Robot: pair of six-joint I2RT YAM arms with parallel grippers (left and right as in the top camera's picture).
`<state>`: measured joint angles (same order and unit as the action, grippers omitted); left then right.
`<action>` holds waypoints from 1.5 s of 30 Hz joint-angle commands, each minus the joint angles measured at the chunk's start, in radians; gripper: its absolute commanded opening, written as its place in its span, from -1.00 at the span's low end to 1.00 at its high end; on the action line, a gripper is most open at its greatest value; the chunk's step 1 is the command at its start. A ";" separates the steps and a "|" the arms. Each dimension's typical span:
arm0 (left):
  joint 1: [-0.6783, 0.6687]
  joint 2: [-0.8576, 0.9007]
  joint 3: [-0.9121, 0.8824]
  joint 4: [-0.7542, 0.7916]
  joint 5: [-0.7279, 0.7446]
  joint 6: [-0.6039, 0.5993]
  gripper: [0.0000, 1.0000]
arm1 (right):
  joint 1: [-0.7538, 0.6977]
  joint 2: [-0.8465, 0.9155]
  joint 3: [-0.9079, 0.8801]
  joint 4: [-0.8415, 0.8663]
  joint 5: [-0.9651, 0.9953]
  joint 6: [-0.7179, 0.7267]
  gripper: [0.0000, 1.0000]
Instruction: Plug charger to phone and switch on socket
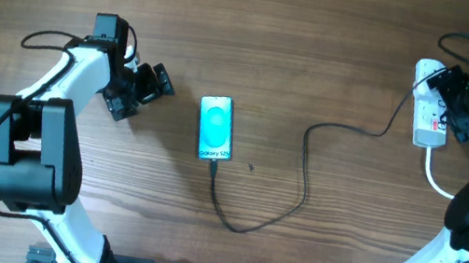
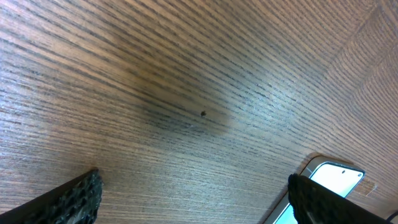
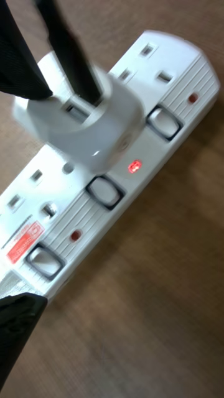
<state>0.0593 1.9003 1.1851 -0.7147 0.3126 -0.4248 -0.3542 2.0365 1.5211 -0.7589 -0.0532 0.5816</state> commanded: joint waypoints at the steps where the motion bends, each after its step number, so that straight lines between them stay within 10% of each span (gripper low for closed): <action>1: 0.002 0.011 0.011 0.001 0.008 -0.003 1.00 | -0.015 0.019 0.041 -0.067 -0.007 -0.040 0.99; 45: 0.002 0.011 0.011 0.001 0.008 -0.002 1.00 | -0.038 -0.123 -0.155 0.134 -0.030 0.010 0.99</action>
<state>0.0593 1.9003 1.1851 -0.7143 0.3126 -0.4248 -0.3889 1.8397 1.3563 -0.6384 -0.0753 0.5797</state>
